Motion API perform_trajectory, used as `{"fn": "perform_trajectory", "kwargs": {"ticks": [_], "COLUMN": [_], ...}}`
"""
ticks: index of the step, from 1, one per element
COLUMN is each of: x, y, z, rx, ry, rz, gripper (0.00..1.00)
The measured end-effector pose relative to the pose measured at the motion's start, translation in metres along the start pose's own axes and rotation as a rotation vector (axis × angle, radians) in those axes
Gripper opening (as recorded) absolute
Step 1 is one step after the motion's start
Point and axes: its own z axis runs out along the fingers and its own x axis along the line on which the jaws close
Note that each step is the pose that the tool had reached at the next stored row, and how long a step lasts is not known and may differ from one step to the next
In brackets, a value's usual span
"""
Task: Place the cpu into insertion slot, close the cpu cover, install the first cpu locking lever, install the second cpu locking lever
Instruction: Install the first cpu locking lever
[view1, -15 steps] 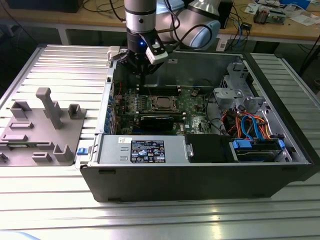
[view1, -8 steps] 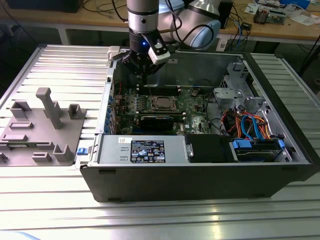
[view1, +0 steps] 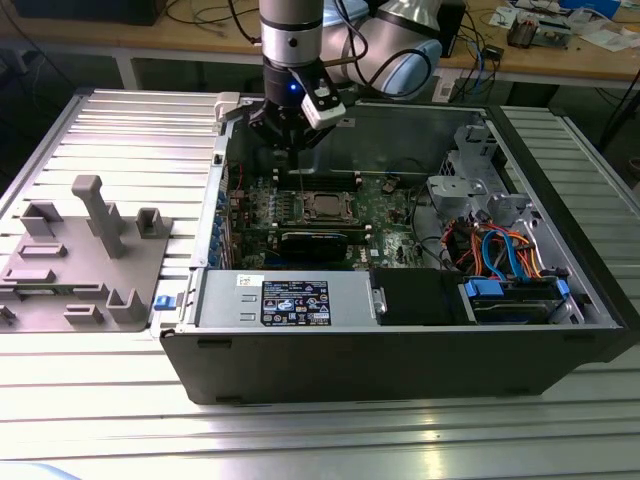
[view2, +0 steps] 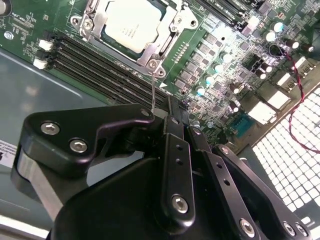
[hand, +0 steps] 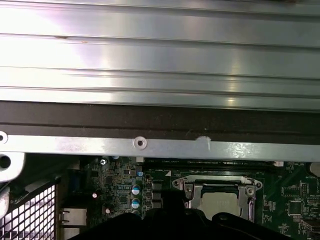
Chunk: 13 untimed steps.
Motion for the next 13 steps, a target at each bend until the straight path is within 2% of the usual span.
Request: {"fn": "perform_trajectory", "kwargs": {"ticks": [13], "x": [-0.0073], "y": [-0.0002], "z": [0.0006], "rx": [0.0000], "ry": [0.0008], "rz": [0.000], "gripper": [0.11]}}
